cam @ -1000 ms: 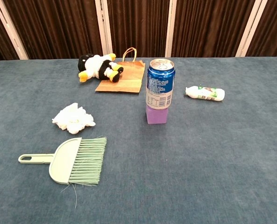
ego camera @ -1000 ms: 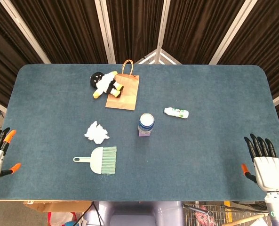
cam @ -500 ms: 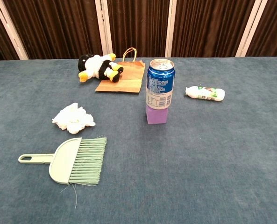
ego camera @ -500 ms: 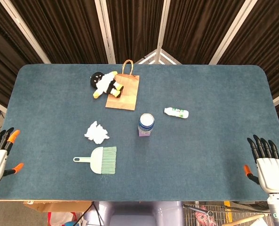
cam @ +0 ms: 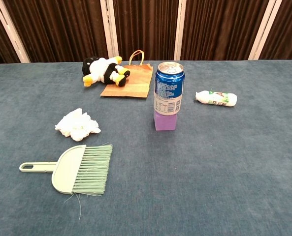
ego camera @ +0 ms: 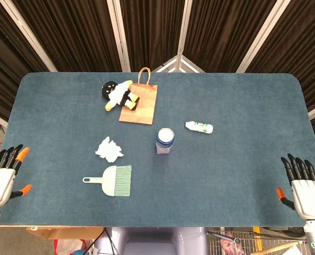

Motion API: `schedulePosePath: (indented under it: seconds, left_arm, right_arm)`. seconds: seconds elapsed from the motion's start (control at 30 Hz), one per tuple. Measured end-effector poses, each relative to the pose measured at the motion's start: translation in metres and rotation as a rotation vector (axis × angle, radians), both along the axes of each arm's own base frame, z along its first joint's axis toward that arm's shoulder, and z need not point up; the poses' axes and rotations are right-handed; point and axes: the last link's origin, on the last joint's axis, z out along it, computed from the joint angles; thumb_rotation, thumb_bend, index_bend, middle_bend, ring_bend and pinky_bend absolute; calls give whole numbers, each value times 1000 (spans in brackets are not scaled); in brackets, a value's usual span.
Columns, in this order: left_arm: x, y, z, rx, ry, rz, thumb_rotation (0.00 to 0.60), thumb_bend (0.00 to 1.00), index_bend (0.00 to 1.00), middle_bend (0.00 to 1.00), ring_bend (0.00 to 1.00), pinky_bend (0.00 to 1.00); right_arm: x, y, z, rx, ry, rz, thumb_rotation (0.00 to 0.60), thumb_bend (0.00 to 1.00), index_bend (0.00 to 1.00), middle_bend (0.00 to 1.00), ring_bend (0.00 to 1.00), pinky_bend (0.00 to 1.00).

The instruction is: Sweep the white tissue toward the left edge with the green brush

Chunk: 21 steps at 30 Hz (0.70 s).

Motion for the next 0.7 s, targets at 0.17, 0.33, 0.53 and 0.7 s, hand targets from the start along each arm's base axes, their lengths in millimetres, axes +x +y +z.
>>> schedulePosePath:
  seconds: [0.17,0.33,0.53,0.7]
  left_arm:
    - [5,2,-3,-9,16,-19,600,13,0,135,149,265]
    - [21,12,-10,-21,31,-69,600,53,81,592,602,681]
    - [47,30,-34,-106,2,-79,600,214,425,989,961,979]
    - [68,42,-64,-189,6,-47,600,239,485,1000,1000,1000]
  right_arm:
    - [1,0,-1,4,-6,0,600,362,0,0,0,39]
    - [3,0,-2,11,-14,8,600,361,0,0,0,39]
    - [5,-2,-5,27,-29,12,600,362,0,0,0,39]
    - [7,-3,-8,40,-36,19,600,361,0,0,0,39]
